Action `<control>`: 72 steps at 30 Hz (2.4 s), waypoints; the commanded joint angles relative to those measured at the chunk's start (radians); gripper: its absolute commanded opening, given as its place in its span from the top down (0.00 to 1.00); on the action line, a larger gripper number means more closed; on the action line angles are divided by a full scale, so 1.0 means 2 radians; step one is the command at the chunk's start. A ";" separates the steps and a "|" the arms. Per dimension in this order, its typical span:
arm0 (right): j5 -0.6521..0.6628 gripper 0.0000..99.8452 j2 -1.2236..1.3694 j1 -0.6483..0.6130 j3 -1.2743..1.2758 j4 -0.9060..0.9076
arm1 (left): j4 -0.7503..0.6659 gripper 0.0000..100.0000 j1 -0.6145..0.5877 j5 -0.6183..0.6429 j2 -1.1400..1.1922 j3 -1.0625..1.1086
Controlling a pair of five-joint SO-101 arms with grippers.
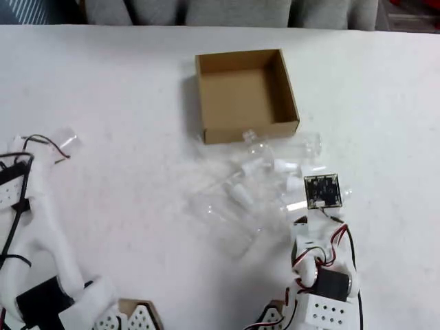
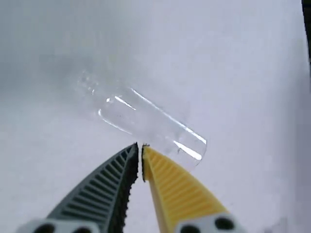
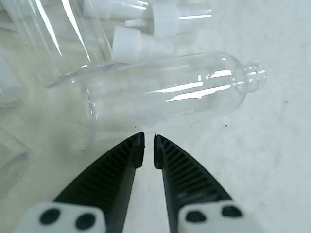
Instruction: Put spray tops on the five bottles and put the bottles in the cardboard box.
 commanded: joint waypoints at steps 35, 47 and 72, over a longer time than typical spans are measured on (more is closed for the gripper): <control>0.007 0.98 0.000 0.001 0.004 0.004 | 0.013 0.64 -0.003 0.108 0.018 -0.005; 0.007 0.98 0.000 0.001 0.004 0.004 | 0.072 0.63 -0.020 0.105 0.147 -0.127; 0.007 0.98 -0.002 0.001 0.004 0.013 | 0.138 0.71 0.032 -0.015 0.273 -0.216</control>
